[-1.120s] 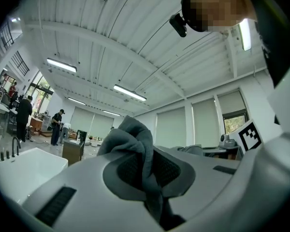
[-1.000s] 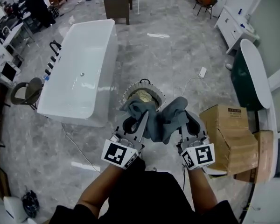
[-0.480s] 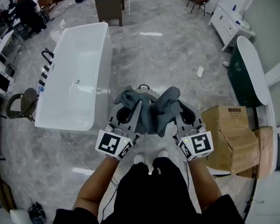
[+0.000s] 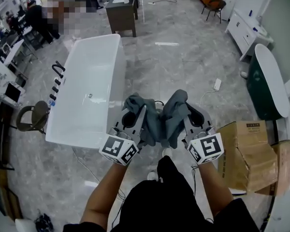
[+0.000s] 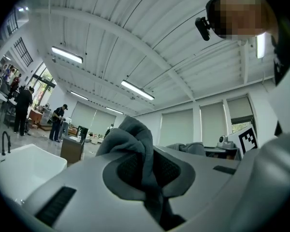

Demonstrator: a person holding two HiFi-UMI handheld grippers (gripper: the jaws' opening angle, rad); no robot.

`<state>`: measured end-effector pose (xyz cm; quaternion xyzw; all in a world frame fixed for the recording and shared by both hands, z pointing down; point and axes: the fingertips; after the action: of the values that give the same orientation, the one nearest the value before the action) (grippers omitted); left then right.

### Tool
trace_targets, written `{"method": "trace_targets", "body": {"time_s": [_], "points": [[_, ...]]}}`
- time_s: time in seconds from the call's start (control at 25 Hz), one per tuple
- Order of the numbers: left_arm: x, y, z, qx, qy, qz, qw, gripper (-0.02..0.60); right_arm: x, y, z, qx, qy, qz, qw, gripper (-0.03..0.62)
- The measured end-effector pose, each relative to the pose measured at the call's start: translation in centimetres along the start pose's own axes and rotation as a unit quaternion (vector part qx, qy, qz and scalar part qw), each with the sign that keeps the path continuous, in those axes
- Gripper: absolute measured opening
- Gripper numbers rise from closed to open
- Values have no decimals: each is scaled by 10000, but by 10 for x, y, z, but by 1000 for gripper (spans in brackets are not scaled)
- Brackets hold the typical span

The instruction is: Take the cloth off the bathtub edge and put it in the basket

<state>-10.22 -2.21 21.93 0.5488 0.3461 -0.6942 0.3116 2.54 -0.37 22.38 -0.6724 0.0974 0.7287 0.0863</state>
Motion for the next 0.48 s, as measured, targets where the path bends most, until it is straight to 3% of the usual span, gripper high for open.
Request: {"method": "trace_targets", "body": {"time_s": [0.12,0.48], "points": [[15,21,10,57,83,-110,9999,38,17,20,-7,200,-219,-181,9994,37],[35,84,38,-18,75,-278,9996,38,36,68,-36,668,-126,-188,9975,37]]}}
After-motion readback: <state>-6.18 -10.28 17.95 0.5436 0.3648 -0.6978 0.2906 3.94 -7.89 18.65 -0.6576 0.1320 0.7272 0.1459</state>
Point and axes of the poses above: the fingertips, and each gripper's own axes: y forward along the fingers, z to its left, x out of its top, and after that the axes turned 12 degrees about -x, right-handed
